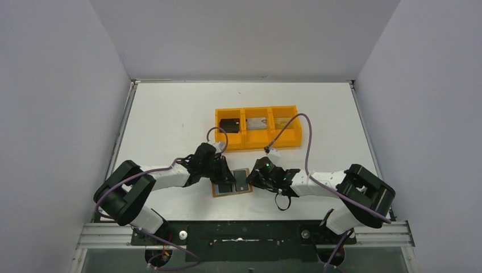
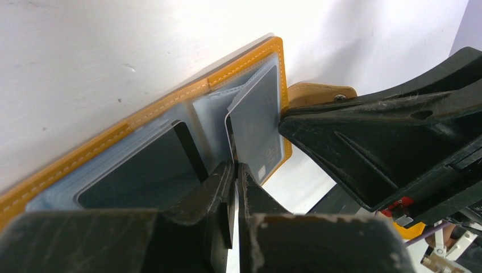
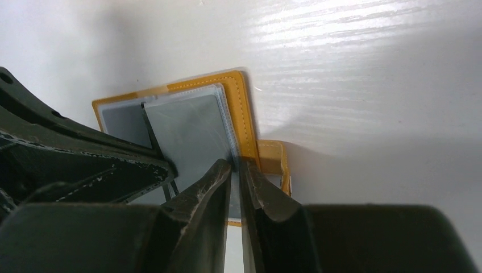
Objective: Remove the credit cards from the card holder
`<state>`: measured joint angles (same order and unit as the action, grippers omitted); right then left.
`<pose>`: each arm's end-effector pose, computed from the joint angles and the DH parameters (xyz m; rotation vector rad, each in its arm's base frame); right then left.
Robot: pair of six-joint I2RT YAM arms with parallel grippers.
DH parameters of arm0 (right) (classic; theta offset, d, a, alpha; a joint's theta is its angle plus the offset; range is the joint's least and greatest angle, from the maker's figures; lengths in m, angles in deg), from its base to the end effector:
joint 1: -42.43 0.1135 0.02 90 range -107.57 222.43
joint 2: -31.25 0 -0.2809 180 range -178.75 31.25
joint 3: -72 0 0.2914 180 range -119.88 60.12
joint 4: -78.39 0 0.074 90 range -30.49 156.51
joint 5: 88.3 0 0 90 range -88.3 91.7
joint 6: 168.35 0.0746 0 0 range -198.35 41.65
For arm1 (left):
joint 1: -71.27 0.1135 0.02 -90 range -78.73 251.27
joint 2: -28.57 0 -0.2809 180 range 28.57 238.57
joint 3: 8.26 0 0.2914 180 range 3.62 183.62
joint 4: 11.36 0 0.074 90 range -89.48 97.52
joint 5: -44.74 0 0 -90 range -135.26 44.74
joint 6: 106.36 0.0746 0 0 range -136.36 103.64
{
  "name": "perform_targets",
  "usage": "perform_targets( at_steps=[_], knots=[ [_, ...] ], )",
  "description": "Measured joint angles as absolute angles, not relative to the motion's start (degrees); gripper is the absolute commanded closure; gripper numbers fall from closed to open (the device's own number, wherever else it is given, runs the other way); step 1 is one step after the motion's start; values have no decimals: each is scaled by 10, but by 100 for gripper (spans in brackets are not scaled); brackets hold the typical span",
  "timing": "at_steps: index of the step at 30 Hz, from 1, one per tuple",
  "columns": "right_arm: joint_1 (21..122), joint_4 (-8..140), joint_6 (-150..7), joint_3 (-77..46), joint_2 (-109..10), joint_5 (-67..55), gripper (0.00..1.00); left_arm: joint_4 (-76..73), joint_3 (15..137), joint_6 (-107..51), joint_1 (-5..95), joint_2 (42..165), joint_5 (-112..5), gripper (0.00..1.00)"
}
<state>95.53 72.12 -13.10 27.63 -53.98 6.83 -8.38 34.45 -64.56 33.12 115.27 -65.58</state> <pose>0.1962 0.2502 0.0941 0.3167 2.5488 0.8068 0.2291 -0.2129 0.0863 -0.0453 2.6356 -1.0529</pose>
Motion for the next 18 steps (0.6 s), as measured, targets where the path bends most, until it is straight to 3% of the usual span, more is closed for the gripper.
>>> perform_targets(
  at_steps=[12, 18],
  knots=[
    [961, 678, -195, 253, -514, 50, 87, -32, 387, -590, 331, 1166, -686, 100],
    [961, 682, -189, 235, -554, 44, 95, -19, 393, -579, 331, 1173, -692, 100]
  ],
)
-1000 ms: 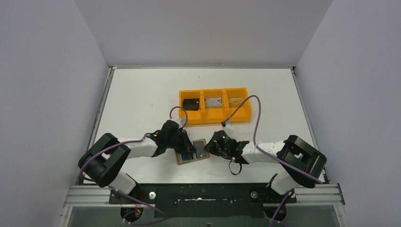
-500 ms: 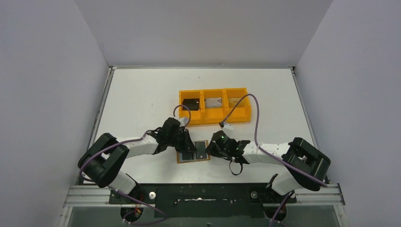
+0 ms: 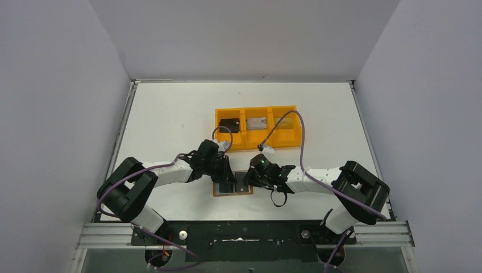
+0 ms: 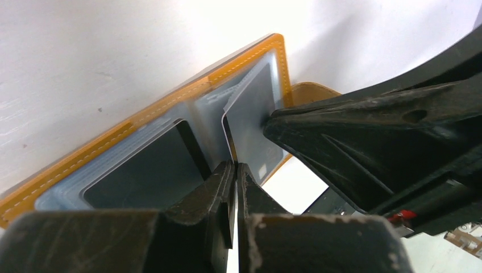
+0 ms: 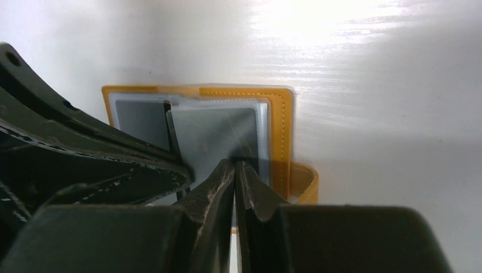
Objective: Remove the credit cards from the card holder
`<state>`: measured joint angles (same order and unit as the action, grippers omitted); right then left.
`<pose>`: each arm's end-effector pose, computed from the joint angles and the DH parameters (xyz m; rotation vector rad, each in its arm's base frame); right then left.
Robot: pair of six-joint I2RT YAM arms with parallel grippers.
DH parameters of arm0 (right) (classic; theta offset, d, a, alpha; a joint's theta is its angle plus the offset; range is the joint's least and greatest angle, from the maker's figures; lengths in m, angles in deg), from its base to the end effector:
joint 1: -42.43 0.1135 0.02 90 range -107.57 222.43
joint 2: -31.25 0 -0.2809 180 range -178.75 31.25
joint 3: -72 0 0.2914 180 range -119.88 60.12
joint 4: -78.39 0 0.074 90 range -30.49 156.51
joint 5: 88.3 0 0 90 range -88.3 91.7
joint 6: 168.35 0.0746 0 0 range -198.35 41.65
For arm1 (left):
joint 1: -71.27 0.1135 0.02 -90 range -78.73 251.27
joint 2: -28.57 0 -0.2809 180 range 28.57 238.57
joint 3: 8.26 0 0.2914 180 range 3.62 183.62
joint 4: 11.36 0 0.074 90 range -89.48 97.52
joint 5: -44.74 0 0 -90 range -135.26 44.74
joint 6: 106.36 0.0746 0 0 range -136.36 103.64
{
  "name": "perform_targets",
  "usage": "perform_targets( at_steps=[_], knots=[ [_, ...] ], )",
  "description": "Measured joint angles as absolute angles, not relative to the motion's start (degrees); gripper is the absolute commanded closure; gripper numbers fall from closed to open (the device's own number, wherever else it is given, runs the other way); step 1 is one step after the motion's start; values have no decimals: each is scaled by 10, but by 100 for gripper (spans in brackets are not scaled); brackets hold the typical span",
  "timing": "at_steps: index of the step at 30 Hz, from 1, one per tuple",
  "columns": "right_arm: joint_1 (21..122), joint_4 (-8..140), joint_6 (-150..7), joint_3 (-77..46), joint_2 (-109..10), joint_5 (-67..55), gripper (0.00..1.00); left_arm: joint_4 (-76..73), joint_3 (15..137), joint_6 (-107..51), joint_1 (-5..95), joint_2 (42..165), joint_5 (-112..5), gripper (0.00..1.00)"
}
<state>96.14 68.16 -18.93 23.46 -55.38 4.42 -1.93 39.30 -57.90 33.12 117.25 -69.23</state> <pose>0.1991 0.2652 0.1032 0.1525 2.5872 0.7894 0.2356 -0.2236 0.0929 0.1245 2.6829 -1.0517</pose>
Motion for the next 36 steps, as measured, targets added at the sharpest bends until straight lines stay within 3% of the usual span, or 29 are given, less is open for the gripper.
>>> perform_targets(
  at_steps=[22, 26, 36],
  knots=[
    [962, 681, -110, 237, -565, 73, 97, 47, 418, -548, 351, 1171, -698, 100],
    [962, 681, -107, 237, -565, 73, 97, 53, 418, -546, 355, 1164, -701, 93],
    [962, 681, -108, 237, -565, 73, 97, 41, 417, -548, 358, 1162, -722, 90]
  ],
)
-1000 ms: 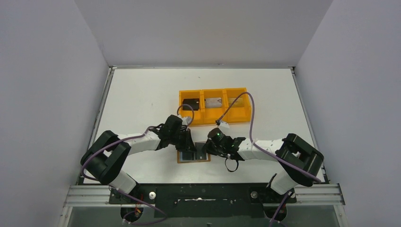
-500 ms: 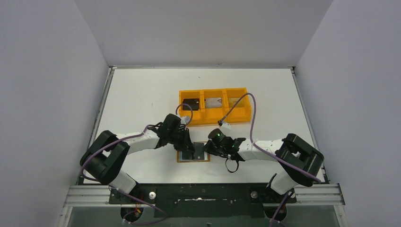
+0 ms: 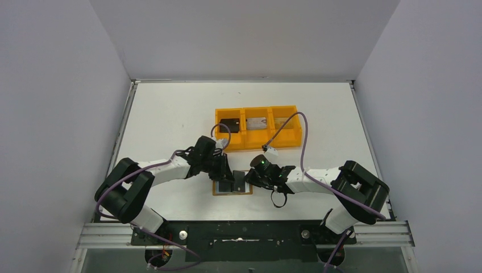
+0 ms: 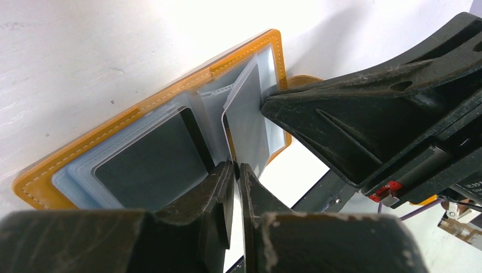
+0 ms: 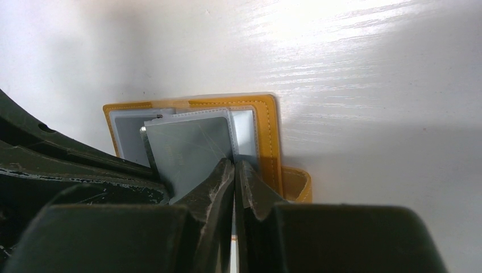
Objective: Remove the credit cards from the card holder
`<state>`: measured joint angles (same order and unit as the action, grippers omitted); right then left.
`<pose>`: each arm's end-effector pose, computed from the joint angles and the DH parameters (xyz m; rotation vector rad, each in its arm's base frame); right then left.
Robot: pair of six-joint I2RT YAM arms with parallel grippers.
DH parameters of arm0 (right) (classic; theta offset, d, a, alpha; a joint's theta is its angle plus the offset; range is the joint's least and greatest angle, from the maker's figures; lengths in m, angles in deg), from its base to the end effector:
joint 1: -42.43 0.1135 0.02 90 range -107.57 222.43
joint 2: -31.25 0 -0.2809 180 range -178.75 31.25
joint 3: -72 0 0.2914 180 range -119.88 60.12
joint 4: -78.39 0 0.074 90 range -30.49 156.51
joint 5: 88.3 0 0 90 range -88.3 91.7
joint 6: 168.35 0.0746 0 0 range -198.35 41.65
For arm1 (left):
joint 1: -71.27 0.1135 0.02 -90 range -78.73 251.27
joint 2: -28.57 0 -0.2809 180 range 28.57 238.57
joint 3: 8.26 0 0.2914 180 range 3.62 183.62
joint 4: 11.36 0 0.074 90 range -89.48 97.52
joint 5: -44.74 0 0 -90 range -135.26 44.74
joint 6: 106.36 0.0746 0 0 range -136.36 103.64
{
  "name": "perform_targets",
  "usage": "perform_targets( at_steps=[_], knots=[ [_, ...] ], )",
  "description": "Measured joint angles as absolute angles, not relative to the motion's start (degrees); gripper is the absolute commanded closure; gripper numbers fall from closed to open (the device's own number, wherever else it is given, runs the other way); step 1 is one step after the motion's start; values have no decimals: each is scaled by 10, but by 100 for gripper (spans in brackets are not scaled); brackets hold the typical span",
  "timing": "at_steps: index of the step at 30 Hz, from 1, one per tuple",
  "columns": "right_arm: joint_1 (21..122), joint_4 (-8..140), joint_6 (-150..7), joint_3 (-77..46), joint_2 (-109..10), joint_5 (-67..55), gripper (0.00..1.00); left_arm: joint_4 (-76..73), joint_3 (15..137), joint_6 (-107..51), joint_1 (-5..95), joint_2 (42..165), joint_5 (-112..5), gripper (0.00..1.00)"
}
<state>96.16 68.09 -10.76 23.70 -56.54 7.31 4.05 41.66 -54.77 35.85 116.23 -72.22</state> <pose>0.2010 0.2615 0.0957 0.3614 2.5855 0.7703 0.2438 -0.2149 0.1034 0.1455 2.7117 -1.0605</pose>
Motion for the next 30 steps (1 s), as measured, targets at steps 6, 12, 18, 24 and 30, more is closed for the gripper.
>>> perform_targets(
  at_steps=[6, 12, 18, 24, 30],
  knots=[
    [962, 681, -108, 237, -565, 73, 97, 36, 412, -553, 360, 1162, -724, 87],
    [962, 681, -108, 237, -566, 73, 97, 32, 411, -560, 361, 1162, -729, 86],
    [962, 681, -108, 237, -566, 73, 96, 16, 401, -566, 361, 1160, -733, 84],
    [962, 681, -108, 237, -566, 73, 96, 11, 396, -568, 362, 1158, -736, 94],
    [962, 681, -107, 237, -566, 73, 96, 11, 396, -572, 363, 1153, -737, 100]
  ],
)
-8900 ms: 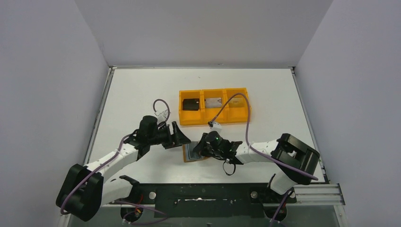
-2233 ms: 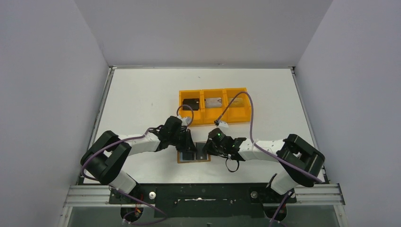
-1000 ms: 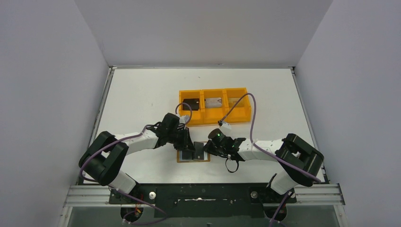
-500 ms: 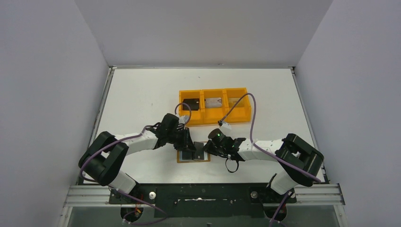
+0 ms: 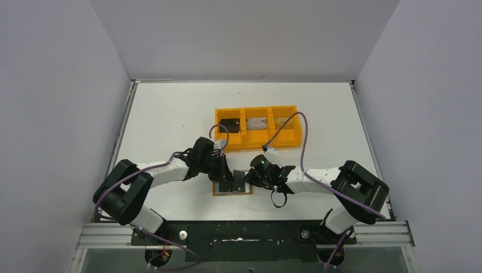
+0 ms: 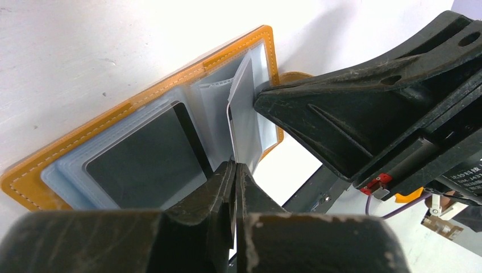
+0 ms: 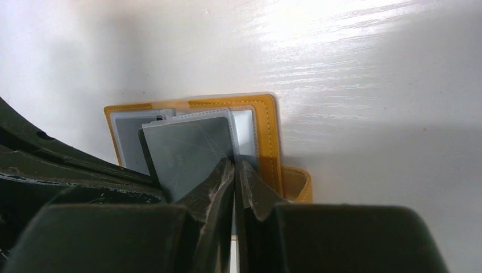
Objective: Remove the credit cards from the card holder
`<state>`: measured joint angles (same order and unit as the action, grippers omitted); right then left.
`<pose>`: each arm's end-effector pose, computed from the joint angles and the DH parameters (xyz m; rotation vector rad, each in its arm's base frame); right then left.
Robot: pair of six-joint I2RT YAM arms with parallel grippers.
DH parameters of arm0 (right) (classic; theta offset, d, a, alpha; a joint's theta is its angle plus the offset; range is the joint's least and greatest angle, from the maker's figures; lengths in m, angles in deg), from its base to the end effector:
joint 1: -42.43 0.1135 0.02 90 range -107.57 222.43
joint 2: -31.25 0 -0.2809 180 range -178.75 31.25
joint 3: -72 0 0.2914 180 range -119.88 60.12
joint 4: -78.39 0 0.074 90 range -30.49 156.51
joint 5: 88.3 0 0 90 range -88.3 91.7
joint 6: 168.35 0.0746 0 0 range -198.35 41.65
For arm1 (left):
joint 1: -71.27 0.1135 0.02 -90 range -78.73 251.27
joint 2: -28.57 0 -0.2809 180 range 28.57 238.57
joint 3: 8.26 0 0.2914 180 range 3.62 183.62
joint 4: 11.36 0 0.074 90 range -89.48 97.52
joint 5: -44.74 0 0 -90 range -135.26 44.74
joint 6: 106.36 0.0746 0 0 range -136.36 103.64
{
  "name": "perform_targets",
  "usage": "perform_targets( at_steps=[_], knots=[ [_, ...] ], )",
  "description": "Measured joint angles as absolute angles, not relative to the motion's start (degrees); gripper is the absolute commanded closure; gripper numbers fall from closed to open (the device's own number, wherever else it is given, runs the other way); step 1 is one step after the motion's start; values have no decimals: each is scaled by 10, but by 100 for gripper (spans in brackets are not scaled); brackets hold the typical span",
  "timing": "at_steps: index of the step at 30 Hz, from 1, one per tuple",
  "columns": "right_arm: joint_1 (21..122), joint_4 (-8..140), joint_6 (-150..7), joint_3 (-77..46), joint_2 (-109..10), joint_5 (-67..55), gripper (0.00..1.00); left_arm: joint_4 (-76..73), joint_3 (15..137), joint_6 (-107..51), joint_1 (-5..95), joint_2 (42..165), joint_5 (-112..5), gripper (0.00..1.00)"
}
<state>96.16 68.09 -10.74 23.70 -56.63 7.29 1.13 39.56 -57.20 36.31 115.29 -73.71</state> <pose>0.2009 0.2615 0.0952 0.3618 2.5870 0.7690 0.2401 -0.2112 0.1019 0.1005 2.6968 -1.1161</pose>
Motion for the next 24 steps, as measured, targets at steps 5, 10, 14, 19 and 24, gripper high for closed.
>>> perform_targets(
  at_steps=[5, 10, 14, 19, 24],
  knots=[
    [962, 681, -107, 237, -566, 73, 96, 12, 395, -572, 368, 1150, -741, 100],
    [962, 681, -107, 236, -568, 73, 96, 22, 395, -564, 378, 1146, -742, 100],
    [962, 679, -107, 235, -568, 73, 95, 29, 395, -559, 384, 1146, -743, 100],
    [962, 680, -116, 233, -568, 71, 85, 30, 395, -556, 384, 1146, -743, 100],
    [960, 689, -138, 233, -567, 56, 82, 29, 395, -556, 384, 1146, -743, 100]
  ],
)
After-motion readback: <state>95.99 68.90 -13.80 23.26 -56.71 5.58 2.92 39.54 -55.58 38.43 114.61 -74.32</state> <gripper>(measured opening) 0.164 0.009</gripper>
